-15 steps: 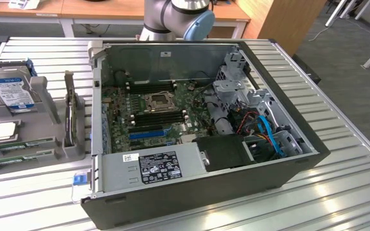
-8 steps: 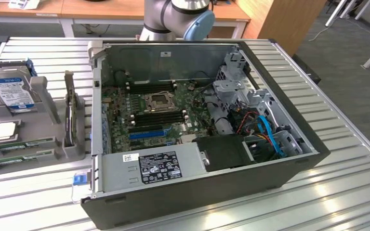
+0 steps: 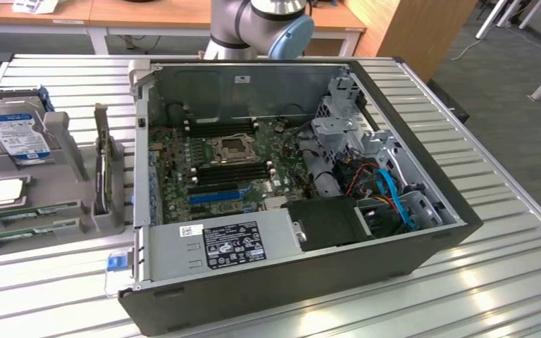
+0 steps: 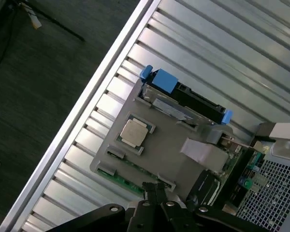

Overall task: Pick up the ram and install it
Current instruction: 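Pick up the ram and move it above insertion slot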

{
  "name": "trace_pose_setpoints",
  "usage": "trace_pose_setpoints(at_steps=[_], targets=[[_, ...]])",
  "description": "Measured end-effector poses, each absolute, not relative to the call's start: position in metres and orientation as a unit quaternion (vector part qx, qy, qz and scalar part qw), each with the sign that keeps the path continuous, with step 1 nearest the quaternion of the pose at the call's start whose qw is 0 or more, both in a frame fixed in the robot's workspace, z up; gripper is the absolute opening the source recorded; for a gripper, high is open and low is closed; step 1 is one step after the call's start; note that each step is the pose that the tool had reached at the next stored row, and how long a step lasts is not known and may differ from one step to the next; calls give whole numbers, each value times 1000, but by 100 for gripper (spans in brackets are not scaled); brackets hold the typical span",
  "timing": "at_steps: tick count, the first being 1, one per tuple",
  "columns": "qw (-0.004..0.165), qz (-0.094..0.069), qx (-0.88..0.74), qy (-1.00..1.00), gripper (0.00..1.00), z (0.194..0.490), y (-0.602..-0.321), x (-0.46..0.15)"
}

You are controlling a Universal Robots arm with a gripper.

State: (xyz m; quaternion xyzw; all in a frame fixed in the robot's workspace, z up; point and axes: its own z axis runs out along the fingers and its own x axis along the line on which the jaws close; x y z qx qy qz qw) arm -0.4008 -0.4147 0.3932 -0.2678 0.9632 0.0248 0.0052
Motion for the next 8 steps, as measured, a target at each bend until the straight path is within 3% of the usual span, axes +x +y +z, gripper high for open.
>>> trace_pose_setpoints(at_steps=[8], targets=[[3,25,-337,941,10,393,-415,-401]])
